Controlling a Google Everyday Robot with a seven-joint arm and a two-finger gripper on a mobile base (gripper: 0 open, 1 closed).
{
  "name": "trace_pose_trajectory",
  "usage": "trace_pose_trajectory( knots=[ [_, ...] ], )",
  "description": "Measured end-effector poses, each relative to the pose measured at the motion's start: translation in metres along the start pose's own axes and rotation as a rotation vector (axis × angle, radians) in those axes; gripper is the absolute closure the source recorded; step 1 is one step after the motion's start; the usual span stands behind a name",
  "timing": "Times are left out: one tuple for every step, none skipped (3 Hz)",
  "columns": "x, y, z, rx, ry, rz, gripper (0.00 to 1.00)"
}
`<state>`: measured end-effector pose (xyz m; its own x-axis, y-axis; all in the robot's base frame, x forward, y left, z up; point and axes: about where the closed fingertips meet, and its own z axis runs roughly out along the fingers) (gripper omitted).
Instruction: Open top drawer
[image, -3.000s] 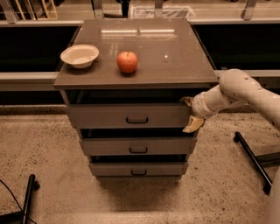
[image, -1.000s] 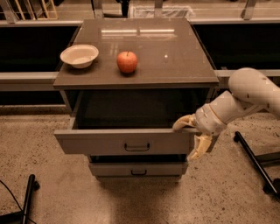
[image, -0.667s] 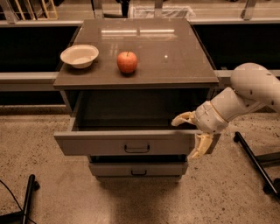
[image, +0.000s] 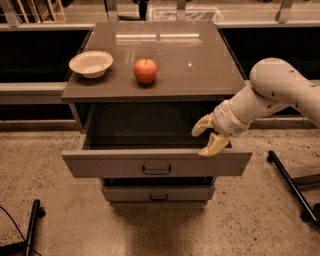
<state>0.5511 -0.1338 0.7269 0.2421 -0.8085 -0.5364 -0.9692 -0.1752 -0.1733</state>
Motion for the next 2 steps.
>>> trace_pose_trajectory(
  knots=[
    [0.007,-0.026,-0.002,0.038,0.031,0.028,0.70],
    [0.006,-0.033,-0.017,0.072,0.026,0.035,0.94]
  ],
)
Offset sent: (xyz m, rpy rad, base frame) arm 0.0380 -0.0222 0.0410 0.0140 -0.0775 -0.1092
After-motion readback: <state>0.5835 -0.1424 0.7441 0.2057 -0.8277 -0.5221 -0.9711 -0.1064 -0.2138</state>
